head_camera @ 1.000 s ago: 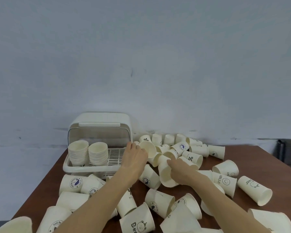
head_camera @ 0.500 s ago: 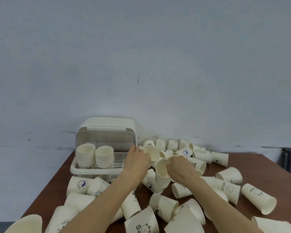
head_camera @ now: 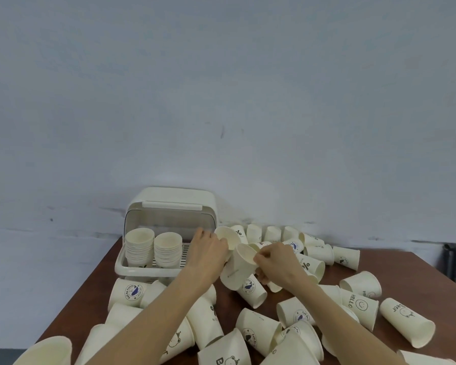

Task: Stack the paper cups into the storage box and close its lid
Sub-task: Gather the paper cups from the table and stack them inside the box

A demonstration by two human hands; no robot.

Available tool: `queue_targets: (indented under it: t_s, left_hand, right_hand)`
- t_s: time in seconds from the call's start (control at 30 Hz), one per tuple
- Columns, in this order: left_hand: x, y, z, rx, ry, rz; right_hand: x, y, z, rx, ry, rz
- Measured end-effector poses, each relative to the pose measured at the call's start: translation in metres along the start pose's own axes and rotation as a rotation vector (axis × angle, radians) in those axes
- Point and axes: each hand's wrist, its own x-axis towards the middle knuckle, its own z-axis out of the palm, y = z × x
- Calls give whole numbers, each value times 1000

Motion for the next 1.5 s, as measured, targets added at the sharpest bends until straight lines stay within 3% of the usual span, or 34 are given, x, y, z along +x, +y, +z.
queue_targets:
  t_s: [0.43, 0.73, 0.87, 0.97, 1.3, 1.5]
  left_hand:
    - [-1, -67, -11, -93, 158, -143]
    - [-11, -145, -22, -103, 341, -270]
    - [-20, -170, -16, -75, 322, -296]
    - [-25, -181, -4, -67, 293, -309]
    - [-31, -185, 43, -120, 203, -292]
    - [-33, -180, 64, -112, 100, -301]
  right_hand:
    - [25, -29, 25, -479, 52, -273]
    - [54, -98, 76, -434, 233, -515]
    - [72, -128, 105, -468, 247, -549]
    - [82, -136, 126, -577, 137, -518]
    - [79, -114, 159, -756, -52, -452]
    - [69, -110, 169, -834, -64, -481]
